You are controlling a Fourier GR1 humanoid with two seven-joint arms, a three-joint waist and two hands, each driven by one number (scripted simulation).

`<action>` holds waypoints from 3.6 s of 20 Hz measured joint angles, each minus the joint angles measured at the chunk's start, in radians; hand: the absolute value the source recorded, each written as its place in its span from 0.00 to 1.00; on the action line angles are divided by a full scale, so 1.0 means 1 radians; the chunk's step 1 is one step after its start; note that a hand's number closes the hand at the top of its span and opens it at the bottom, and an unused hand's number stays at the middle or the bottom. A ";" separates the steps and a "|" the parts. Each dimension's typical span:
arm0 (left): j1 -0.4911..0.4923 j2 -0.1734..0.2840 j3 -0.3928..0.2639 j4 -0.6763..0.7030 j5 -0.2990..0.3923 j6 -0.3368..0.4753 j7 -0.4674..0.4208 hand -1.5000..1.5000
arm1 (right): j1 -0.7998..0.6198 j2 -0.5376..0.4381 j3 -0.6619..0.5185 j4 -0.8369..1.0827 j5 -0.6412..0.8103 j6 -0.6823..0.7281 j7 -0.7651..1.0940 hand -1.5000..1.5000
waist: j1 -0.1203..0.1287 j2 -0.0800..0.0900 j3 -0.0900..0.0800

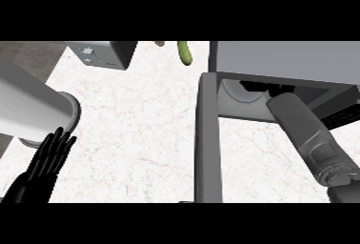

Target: Pick up the milk, place it into the microwave and close the microwave

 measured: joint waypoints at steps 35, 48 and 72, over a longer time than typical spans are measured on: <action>-0.039 -0.085 -0.107 -0.030 -0.065 0.026 0.058 0.00 | 0.353 0.119 -0.224 -0.131 -0.249 0.549 -0.495 0.00 | -0.093 -0.048 -0.006; -0.043 -0.067 -0.147 -0.023 -0.047 -0.047 0.095 1.00 | 0.645 0.155 -0.207 -0.338 -0.340 0.853 -0.562 0.00 | -0.133 -0.055 -0.006; -0.260 -0.154 -0.515 0.343 -0.492 0.021 0.021 1.00 | 1.380 0.122 -0.070 -1.453 -0.515 1.066 -0.254 0.00 | -0.138 -0.051 -0.006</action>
